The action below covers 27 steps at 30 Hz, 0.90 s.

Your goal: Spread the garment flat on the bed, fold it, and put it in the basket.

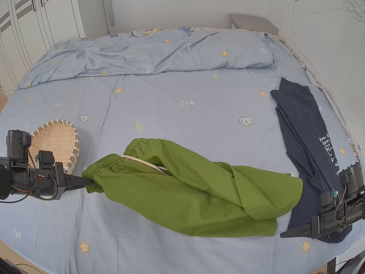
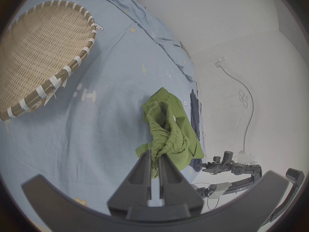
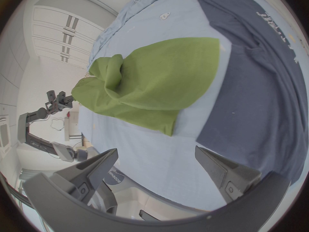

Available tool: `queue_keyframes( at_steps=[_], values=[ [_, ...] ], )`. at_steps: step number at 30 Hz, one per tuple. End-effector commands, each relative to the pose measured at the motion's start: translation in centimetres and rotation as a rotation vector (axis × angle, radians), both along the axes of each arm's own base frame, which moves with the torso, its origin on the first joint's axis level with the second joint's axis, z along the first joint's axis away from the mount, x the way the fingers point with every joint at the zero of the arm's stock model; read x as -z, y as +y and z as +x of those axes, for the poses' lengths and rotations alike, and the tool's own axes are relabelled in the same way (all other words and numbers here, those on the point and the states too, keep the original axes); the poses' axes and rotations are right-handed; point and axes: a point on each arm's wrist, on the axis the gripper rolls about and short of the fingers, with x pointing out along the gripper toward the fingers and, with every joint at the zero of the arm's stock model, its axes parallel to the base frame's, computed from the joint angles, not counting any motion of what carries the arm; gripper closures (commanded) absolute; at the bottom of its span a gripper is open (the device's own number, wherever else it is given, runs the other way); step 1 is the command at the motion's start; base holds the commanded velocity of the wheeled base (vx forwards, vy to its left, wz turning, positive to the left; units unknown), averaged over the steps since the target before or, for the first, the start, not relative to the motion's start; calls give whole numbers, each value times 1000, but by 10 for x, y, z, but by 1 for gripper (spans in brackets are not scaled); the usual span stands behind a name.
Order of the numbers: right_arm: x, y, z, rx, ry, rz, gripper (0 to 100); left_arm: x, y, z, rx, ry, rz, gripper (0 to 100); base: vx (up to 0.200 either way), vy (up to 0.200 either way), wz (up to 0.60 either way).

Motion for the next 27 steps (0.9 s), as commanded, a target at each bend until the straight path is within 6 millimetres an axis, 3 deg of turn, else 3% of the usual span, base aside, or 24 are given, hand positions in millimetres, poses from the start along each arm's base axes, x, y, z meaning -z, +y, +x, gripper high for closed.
queue_keyframes(
  at_steps=[1,8,20,27],
  values=[
    [15,3,12,-33,68,54,0,-2,1,-1,-4,-8,0,100,0,0,0],
    [26,7,25,-63,80,96,0,-2,0,-1,-2,-8,-1,100,0,0,0],
    [62,16,45,-87,92,94,0,-2,1,0,-7,-9,1,100,0,0,0],
    [64,21,48,-111,74,141,0,-2,2,0,-8,-10,1,100,0,0,0]
  ],
)
